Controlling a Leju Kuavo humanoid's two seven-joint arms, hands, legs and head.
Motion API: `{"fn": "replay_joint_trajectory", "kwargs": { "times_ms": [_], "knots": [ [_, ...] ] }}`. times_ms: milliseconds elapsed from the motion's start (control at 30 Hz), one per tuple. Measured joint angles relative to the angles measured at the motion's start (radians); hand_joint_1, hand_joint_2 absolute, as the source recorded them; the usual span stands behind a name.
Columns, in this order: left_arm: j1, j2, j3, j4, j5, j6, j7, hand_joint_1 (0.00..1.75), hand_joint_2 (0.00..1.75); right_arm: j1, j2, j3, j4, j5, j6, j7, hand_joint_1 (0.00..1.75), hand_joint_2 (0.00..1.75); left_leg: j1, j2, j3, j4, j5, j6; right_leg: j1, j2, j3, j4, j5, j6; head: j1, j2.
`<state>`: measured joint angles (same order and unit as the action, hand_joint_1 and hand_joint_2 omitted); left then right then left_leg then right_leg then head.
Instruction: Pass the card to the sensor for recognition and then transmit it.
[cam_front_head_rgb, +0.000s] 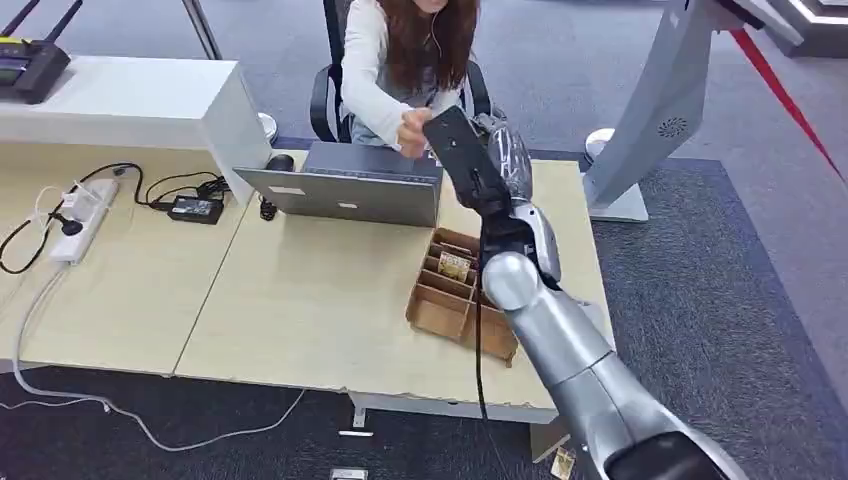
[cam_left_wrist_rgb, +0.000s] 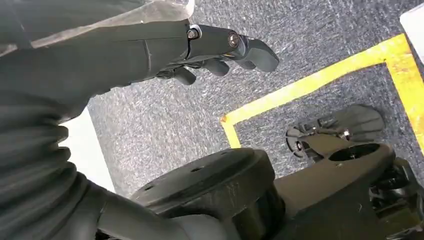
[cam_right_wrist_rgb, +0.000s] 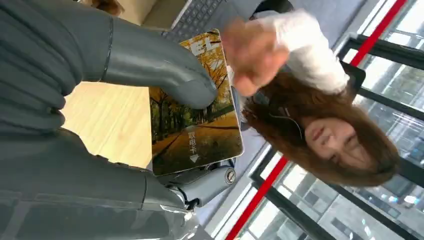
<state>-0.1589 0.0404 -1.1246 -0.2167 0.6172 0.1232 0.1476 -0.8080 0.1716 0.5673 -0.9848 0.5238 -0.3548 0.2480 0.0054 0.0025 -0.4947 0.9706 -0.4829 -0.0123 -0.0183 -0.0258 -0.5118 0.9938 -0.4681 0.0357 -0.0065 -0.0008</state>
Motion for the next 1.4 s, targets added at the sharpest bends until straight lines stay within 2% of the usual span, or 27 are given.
{"fn": "replay_joint_trajectory", "kwargs": {
  "times_ms": [133, 267, 433, 567, 733, 900, 1067, 1167, 1400],
  "knots": [
    [0.002, 0.0, 0.004, 0.0, 0.014, 0.006, 0.005, 0.0, 1.75, 0.102, -0.07, -0.023, -0.187, -0.038, 0.001, -0.015, 1.75, 1.75, 0.0, 0.0, 0.0, 0.0, 0.0, 0.0, 0.0, 0.0, 0.0, 0.0, 0.0, 0.0, 0.0, 0.0],
    [0.003, 0.0, 0.008, 0.0, 0.027, 0.015, 0.005, 0.0, 1.75, 0.225, -0.13, -0.061, -0.367, -0.079, -0.015, -0.064, 1.75, 1.75, 0.0, 0.0, 0.0, 0.0, 0.0, 0.0, 0.0, 0.0, 0.0, -0.001, 0.0, 0.0, 0.0, 0.0],
    [0.006, 0.0, 0.013, 0.0, 0.044, 0.024, 0.006, 0.0, 1.75, 0.373, -0.182, -0.111, -0.555, -0.016, -0.013, -0.113, 1.75, 1.75, 0.0, 0.001, 0.0, 0.0, 0.0, 0.0, 0.0, 0.001, 0.0, -0.001, 0.0, 0.0, 0.0, 0.0],
    [0.007, -0.001, 0.02, 0.0, 0.06, 0.032, 0.013, 0.0, 1.75, 0.469, -0.204, -0.139, -0.649, 0.04, -0.012, -0.138, 1.75, 1.75, 0.0, 0.002, 0.001, 0.0, 0.0, 0.0, 0.0, 0.001, 0.0, -0.001, 0.0, 0.0, 0.0, 0.0],
    [0.007, -0.002, 0.025, 0.0, 0.074, 0.035, 0.024, 0.0, 1.75, 0.559, -0.219, -0.164, -0.715, 0.05, -0.01, -0.16, 1.75, 1.75, 0.0, 0.002, 0.0, 0.0, 0.0, 0.0, 0.0, 0.001, 0.001, -0.001, 0.0, 0.0, 0.0, 0.0],
    [0.007, -0.003, 0.029, 0.0, 0.076, 0.038, 0.029, 0.0, 1.75, 0.609, -0.221, -0.185, -0.722, 0.047, -0.008, -0.188, 1.75, 1.75, 0.0, 0.002, 0.0, 0.0, 0.0, 0.0, 0.0, 0.001, 0.001, -0.001, 0.0, 0.0, 0.0, 0.0],
    [0.007, -0.005, 0.032, 0.0, 0.071, 0.042, 0.028, 0.0, 1.75, 0.625, -0.221, -0.202, -0.697, 0.107, -0.02, -0.201, 1.75, 1.75, 0.0, 0.002, 0.0, -0.001, 0.0, 0.0, 0.0, 0.001, 0.001, -0.001, 0.0, 0.0, 0.0, 0.0],
    [0.006, -0.006, 0.034, 0.0, 0.065, 0.045, 0.024, 0.0, 1.75, 0.593, -0.215, -0.206, -0.594, 0.114, -0.083, -0.266, 1.75, 1.75, 0.0, 0.002, 0.0, -0.001, 0.0, 0.0, 0.0, 0.001, 0.001, -0.001, 0.0, 0.0, 0.0, 0.0],
    [0.008, -0.007, 0.034, 0.0, 0.064, 0.045, 0.011, 0.0, 1.75, 0.568, -0.209, -0.227, -0.351, 0.032, -0.124, -0.248, 1.75, 1.75, 0.0, 0.001, -0.001, -0.001, 0.0, 0.0, 0.0, 0.001, 0.001, -0.001, 0.0, 0.0, 0.0, 0.0]
  ]
}}
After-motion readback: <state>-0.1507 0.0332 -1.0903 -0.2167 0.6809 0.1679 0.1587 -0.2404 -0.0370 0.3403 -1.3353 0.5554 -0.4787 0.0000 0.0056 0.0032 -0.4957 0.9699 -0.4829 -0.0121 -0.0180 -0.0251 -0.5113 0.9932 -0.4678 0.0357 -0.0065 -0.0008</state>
